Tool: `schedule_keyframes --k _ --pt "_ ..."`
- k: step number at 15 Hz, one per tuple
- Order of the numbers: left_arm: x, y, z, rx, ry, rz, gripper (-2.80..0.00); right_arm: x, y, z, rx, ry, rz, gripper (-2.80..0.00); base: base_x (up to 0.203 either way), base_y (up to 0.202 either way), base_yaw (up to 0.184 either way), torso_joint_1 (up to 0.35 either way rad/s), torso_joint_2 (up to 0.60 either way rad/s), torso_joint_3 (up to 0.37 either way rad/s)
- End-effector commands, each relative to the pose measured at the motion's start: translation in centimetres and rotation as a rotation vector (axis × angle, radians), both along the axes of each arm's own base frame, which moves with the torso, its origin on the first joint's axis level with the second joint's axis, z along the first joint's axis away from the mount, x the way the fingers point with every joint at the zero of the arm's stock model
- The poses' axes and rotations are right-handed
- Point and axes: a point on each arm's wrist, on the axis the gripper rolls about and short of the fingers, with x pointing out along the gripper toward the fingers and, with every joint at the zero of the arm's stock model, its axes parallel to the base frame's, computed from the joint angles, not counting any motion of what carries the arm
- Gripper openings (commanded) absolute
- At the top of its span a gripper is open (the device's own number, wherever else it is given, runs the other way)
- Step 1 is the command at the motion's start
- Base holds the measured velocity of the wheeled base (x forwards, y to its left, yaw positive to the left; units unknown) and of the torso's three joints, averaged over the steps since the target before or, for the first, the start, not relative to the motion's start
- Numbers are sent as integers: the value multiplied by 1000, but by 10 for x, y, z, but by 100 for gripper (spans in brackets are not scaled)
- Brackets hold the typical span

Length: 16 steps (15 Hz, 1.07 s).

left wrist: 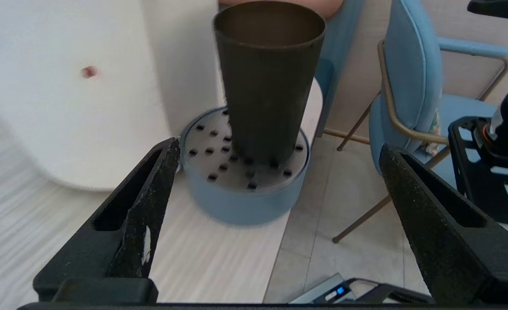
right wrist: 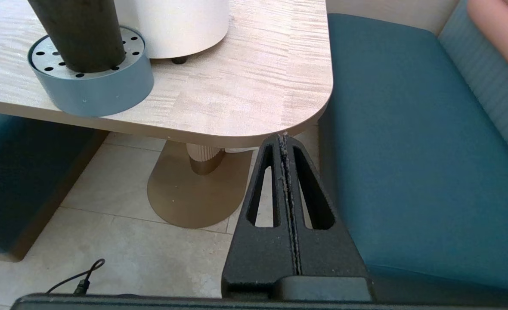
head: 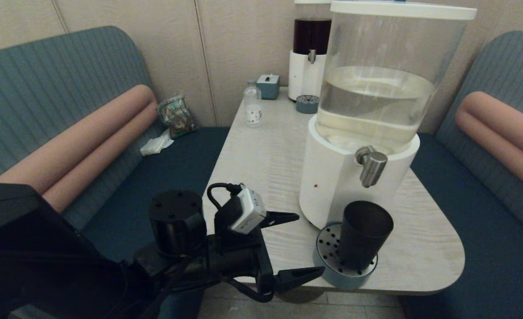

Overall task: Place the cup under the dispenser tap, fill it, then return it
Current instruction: Place the cup next to the water dispenser

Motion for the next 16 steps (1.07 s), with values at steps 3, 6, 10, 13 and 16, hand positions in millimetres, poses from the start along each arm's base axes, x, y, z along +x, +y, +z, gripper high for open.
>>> schedule_keyframes --k 3,6,10,13,16 --pt "5 -22 -13 2 25 -23 0 0 0 0 0 0 1 -280 0 0 0 0 0 0" --pt "9 -37 -15 -12 31 -9 0 0 0 0 -2 0 1 -280 0 0 0 0 0 0" --pt "10 -48 -15 -21 26 -14 0 0 0 0 -2 1 1 -280 0 0 0 0 0 0" --pt "13 -54 -21 -18 30 -21 0 0 0 0 0 0 1 -280 0 0 0 0 0 0" --pt "19 -61 -24 -23 25 -24 0 0 0 0 -1 1 1 -280 0 0 0 0 0 0"
